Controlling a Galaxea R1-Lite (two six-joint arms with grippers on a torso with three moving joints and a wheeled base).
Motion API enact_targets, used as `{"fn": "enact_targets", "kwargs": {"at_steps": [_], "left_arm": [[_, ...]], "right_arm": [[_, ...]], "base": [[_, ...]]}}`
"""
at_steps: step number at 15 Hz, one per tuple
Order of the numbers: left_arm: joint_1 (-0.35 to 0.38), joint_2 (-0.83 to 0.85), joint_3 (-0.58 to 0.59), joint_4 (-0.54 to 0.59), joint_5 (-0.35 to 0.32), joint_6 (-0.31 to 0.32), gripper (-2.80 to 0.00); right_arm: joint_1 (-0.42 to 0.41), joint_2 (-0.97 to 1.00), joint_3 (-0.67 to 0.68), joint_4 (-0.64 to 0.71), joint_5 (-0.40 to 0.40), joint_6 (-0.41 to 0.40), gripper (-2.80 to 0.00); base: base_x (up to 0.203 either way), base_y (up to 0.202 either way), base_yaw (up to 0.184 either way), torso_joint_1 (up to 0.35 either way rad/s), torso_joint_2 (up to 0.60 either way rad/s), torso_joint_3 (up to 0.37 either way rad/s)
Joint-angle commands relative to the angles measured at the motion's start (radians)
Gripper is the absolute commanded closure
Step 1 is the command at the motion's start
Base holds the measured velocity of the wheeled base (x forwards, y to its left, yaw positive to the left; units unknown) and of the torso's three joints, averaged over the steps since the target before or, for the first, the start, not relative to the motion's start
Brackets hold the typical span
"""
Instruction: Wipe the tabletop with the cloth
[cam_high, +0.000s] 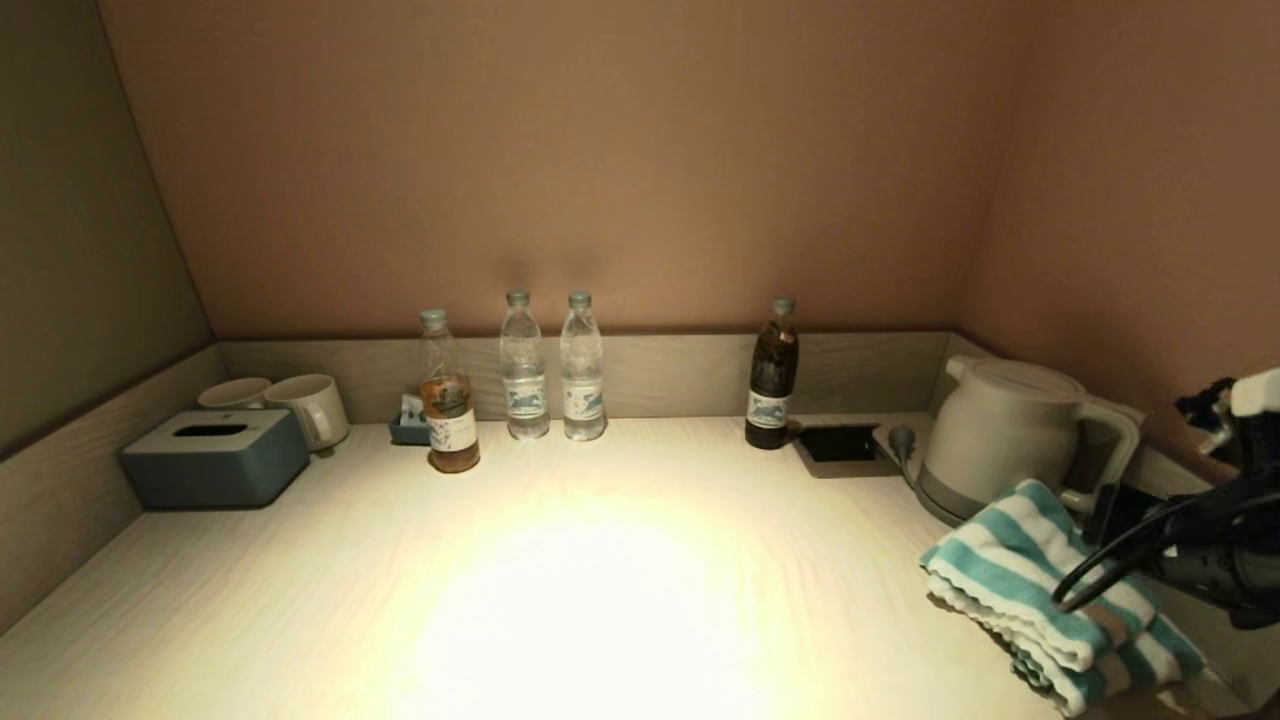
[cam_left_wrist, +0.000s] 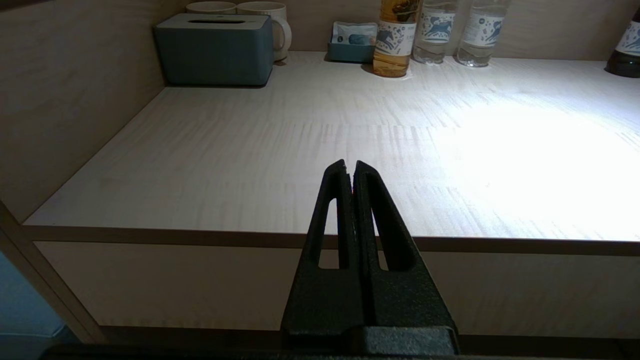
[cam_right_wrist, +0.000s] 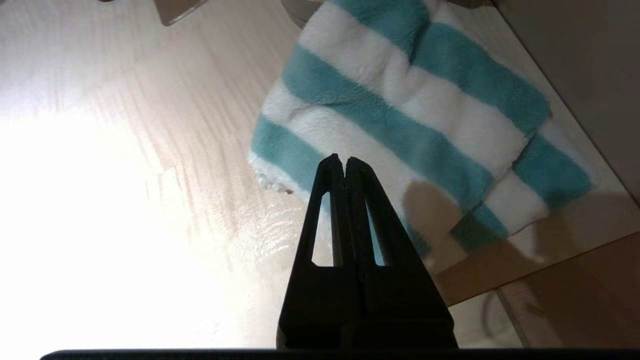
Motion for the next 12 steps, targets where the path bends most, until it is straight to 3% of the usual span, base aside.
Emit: {"fn": "enact_targets", "kwargs": {"at_steps": [1,7,12], "left_arm": [[0.0,0.002,0.0,0.0,0.0,-0.001,0.0],[0.0,0.002,0.0,0.0,0.0,-0.001,0.0],[0.0,0.002,0.0,0.0,0.0,-0.001,0.0]], "right_arm": [[0.022,-0.107,0.023,0.0,0.003,-0.015,0.0],[0.139,-0.298,0.03,0.015,0.008,-0.02,0.0],[0.162,-0.44,0.082,0.032,-0.075,-0.087,0.0]], "base": [[0.0,0.0,0.0,0.0,0.0,0.0],[0.0,0.0,0.0,0.0,0.0,0.0],[0.0,0.0,0.0,0.0,0.0,0.0]]}}
